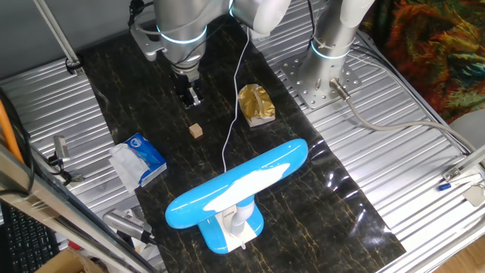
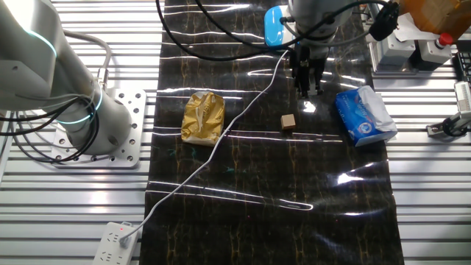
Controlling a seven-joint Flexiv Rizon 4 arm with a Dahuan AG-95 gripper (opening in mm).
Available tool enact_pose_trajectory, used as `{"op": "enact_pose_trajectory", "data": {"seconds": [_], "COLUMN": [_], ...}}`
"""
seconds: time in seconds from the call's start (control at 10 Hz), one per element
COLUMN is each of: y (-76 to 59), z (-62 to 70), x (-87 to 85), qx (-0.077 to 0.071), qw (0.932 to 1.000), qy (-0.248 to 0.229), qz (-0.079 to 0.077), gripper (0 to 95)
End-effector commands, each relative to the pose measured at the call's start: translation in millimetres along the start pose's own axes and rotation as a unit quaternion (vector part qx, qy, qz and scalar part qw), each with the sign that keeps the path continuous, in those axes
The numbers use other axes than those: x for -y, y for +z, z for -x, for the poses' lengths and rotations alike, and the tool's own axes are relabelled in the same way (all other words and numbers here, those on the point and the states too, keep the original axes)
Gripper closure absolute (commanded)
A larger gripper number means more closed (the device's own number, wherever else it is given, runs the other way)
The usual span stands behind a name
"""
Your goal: Turn on the desk lamp by pressing the button
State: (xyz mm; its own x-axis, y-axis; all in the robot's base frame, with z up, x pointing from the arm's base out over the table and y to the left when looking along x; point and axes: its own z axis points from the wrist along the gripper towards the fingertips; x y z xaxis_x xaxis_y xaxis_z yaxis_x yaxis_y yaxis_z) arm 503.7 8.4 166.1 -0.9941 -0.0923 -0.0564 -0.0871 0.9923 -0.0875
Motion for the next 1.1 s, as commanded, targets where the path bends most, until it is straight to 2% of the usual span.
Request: {"op": "enact_pose_trajectory", "data": {"seconds": [0.1,0.6,0.7,0.9,1.1], "y": [0.0,0.0,0.0,0.0,0.0], "z": [-0.2,-0.2,-0.2,-0.2,-0.2], "x": [0.0,0.0,0.0,0.0,0.0], "qx": [0.0,0.0,-0.009,-0.019,-0.023], "qw": [1.0,1.0,0.9809,0.9804,0.982], "qy": [0.0,0.0,-0.194,-0.196,-0.188], "qz": [0.0,0.0,-0.005,0.009,0.009], "gripper": [95.0,95.0,95.0,95.0,95.0]}}
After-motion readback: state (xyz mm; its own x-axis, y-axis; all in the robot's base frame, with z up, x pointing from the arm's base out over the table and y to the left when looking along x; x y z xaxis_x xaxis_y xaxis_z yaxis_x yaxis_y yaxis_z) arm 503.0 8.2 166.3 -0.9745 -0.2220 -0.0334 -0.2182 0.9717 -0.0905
